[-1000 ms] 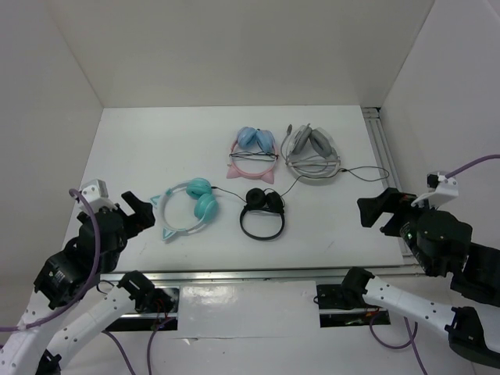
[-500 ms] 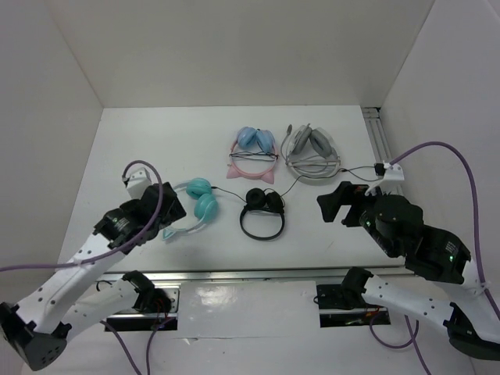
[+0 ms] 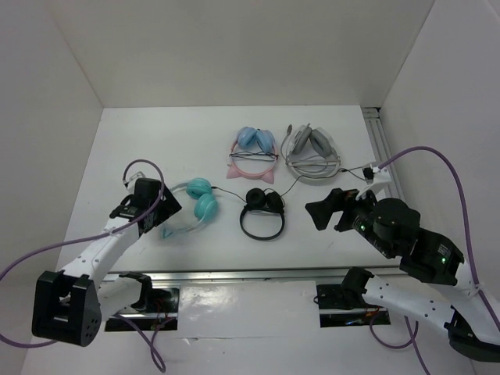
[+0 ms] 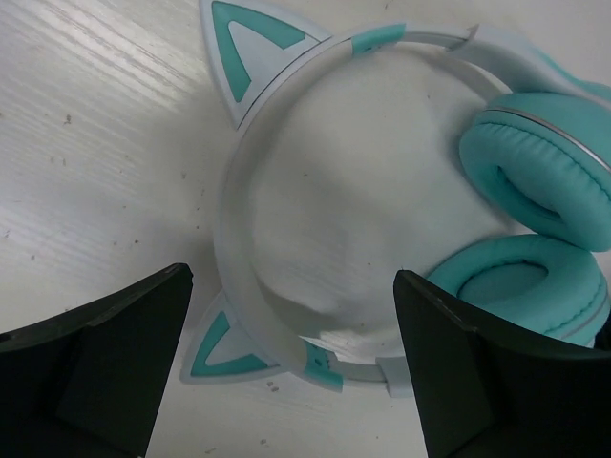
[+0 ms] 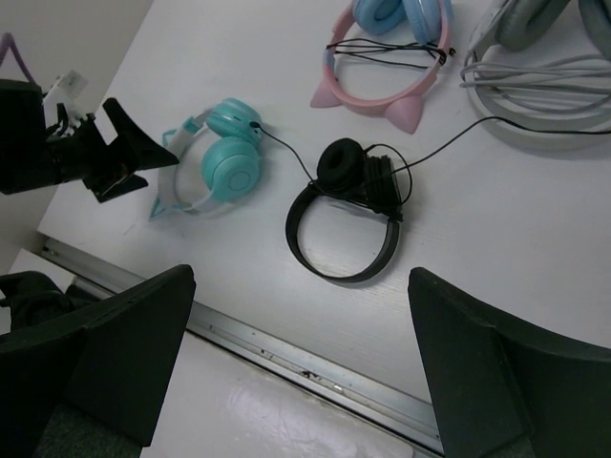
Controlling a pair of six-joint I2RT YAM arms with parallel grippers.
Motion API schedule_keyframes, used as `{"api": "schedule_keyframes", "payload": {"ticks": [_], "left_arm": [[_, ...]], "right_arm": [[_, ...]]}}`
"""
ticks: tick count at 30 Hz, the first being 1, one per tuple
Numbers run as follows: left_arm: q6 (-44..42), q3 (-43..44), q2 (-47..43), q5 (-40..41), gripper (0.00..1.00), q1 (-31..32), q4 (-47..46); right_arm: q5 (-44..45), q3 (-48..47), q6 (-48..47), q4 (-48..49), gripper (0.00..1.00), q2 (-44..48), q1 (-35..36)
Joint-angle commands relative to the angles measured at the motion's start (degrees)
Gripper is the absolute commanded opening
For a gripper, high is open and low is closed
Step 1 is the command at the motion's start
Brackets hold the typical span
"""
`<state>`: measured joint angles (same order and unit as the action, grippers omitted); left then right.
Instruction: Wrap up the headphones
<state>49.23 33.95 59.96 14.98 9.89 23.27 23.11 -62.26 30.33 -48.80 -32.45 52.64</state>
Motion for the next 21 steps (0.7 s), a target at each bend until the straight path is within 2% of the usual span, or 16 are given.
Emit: {"api": "schedule_keyframes", "payload": {"ticks": [1, 4, 8, 10, 11, 12, 15, 19, 20, 21], "left_arm": [[-4.1, -1.1, 3.0, -7.3, 1.0, -2.3, -8.0], [-4.6, -1.1, 5.1, -7.3, 0.97, -2.3, -8.5], [-4.6, -1.9, 6.3, -6.8, 0.88, -2.9, -9.3], [-4.6, -2.5, 6.3, -5.5, 0.78, -3.5, -9.3], [-4.6, -2.5, 5.8, -5.5, 0.68, -3.5, -9.3], [-4.6, -2.5, 5.8, -4.1, 0.66, -3.5, -8.8], [-4.6, -2.5, 5.3, -3.0, 0.66, -4.0, -8.8], [-4.6, -3.1, 6.5, -3.7, 0.76, -4.5, -9.3], [-4.6, -3.1, 7.3, -3.7, 0.82, -4.5, -9.3], [-4.6, -3.1, 7.3, -3.7, 0.82, -4.5, -9.3]], "right_arm": [[-1.8, 1.1, -1.8, 5.1, 1.0, 0.6, 0.4], [-2.5, 1.1, -2.4, 5.1, 1.0, -0.1, 0.4], [-2.5, 2.2, -2.4, 6.3, 1.0, -0.6, 0.4], [-2.5, 2.9, -2.4, 6.8, 1.0, 0.0, 0.4], [-2.5, 3.5, -2.4, 6.8, 1.0, 0.0, 0.4], [-2.5, 3.5, -2.4, 6.8, 1.0, 0.0, 0.4], [-3.0, 3.5, -2.4, 6.8, 1.0, 0.0, 0.4], [-3.5, 3.5, -1.8, 7.3, 1.0, 0.0, 0.4], [-3.5, 3.5, -1.8, 7.3, 1.0, 0.0, 0.4], [-3.5, 3.5, -1.8, 7.3, 1.0, 0.0, 0.4]]}}
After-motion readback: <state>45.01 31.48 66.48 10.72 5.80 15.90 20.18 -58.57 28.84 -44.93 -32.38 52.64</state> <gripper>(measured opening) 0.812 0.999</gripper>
